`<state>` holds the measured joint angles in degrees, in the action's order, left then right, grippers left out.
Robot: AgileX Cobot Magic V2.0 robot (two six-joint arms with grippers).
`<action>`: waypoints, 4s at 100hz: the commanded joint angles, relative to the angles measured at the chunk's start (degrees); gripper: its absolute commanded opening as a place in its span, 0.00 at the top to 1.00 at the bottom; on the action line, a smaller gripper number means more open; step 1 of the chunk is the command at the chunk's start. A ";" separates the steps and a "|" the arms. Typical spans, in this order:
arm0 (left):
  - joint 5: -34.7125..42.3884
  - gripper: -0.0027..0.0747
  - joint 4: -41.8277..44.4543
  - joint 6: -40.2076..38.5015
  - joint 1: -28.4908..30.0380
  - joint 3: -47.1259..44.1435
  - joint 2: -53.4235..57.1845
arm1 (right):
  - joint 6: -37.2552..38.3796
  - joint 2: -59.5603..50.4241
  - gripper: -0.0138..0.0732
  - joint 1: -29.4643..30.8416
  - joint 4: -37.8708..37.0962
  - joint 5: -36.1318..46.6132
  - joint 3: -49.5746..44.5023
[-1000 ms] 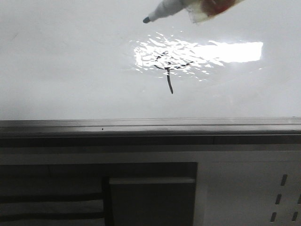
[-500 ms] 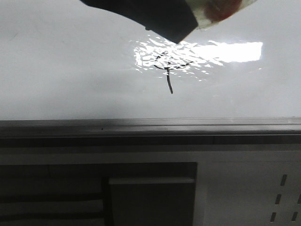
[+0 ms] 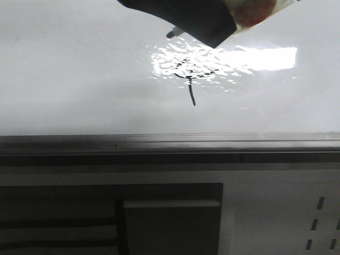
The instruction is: Write number 4 on whiteboard
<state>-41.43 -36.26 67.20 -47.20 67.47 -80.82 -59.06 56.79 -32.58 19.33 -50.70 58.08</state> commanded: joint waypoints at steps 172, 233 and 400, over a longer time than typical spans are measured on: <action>23.19 0.99 5.55 -44.18 41.72 -22.64 17.28 | 20.50 -15.73 0.57 2.80 -20.02 1.10 -0.92; 23.58 0.73 1.20 -44.18 41.72 -22.64 14.06 | 20.50 -15.65 0.57 2.80 -19.71 2.59 -0.92; 30.92 0.99 16.74 -44.10 41.72 -40.40 51.51 | 63.83 -15.71 0.92 2.80 -28.23 29.95 -17.26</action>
<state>-15.72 -18.62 23.56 -5.67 26.28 -30.66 4.86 40.89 -30.15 -7.73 -25.26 39.46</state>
